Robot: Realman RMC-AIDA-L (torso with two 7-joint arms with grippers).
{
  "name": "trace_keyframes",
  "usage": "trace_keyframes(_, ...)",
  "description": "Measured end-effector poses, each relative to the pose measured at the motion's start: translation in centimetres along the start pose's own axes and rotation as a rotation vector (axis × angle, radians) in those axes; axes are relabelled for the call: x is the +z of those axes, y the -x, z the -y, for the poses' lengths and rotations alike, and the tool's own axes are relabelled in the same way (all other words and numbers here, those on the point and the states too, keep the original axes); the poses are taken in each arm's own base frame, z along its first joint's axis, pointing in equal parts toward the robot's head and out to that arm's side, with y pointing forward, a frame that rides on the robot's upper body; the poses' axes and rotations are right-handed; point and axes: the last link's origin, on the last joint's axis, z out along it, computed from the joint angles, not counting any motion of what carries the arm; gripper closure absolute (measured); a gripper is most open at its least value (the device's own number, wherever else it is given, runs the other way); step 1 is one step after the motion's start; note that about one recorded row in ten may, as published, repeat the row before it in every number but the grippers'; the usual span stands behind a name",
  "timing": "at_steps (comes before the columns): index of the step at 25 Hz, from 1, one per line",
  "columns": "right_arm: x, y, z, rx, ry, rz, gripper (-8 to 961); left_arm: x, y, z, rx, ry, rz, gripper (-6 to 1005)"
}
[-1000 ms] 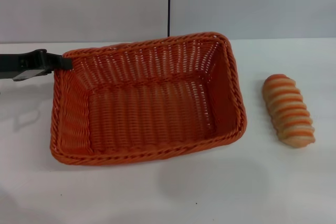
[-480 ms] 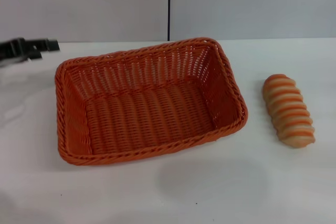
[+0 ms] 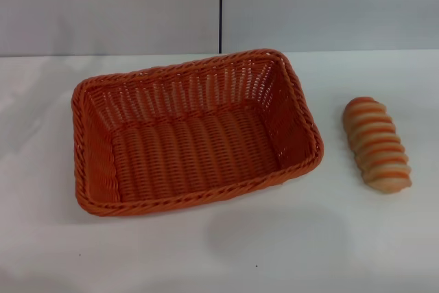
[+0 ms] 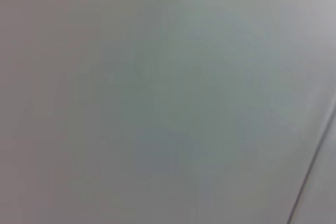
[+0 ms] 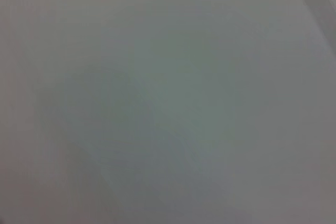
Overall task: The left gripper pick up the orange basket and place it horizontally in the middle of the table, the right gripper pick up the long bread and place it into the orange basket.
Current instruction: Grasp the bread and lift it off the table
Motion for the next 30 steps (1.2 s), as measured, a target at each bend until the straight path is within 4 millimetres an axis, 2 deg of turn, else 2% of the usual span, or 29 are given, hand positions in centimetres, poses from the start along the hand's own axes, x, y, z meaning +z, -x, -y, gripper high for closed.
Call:
trace_keyframes(3,1.5,1.6,-1.8,-0.016,0.088,-0.248,233,-0.3,0.9,-0.7,0.106,0.026,-0.099,303)
trace_keyframes(6,3.6,1.9,-3.2,-0.033,0.177,-0.463,233,-0.5,1.9,-1.5,0.197,0.036,-0.186,304)
trace_keyframes(12,6.4,-0.3,-4.3,-0.066,0.229,-0.716,233,-1.2,3.3,-2.8,0.367,0.037,-0.273,307)
trace_keyframes(20,8.7,-3.8,-3.0,-0.056,0.116,-0.833,233,-1.6,3.9,-3.2,0.416,0.036,-0.285,312)
trace_keyframes(30,11.4,-7.4,-1.2,-0.041,0.009,-0.797,234,-1.2,4.4,-3.4,0.399,0.049,-0.272,320)
